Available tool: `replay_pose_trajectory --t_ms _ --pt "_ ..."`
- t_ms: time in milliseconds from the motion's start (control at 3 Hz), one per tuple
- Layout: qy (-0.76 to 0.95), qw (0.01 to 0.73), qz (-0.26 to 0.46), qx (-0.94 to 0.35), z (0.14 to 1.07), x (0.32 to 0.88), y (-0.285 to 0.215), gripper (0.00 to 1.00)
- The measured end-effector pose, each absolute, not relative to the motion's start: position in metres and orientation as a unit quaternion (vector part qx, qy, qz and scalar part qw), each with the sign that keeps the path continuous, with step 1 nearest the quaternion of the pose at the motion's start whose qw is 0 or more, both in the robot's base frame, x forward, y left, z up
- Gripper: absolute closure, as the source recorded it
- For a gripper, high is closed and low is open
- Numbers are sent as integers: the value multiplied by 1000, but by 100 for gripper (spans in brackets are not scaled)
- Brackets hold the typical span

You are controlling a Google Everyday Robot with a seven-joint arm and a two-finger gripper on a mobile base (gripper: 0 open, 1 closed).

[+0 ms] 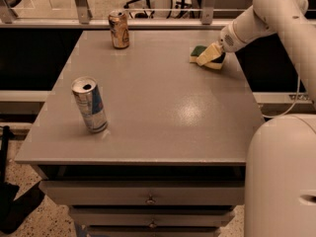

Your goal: Pick sponge

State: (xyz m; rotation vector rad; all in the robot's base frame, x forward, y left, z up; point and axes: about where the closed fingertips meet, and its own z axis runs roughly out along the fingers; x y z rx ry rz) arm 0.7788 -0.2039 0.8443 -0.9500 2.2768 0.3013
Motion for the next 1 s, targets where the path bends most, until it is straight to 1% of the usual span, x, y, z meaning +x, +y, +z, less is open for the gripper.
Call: replay_pose_trajectory --t_ms 333,667,1000 --pt "858 322 149 -372 863 761 -193 77" --pt "821 349 202 -405 918 723 -169 99" --pt "807 360 218 -414 937 712 -157 100"
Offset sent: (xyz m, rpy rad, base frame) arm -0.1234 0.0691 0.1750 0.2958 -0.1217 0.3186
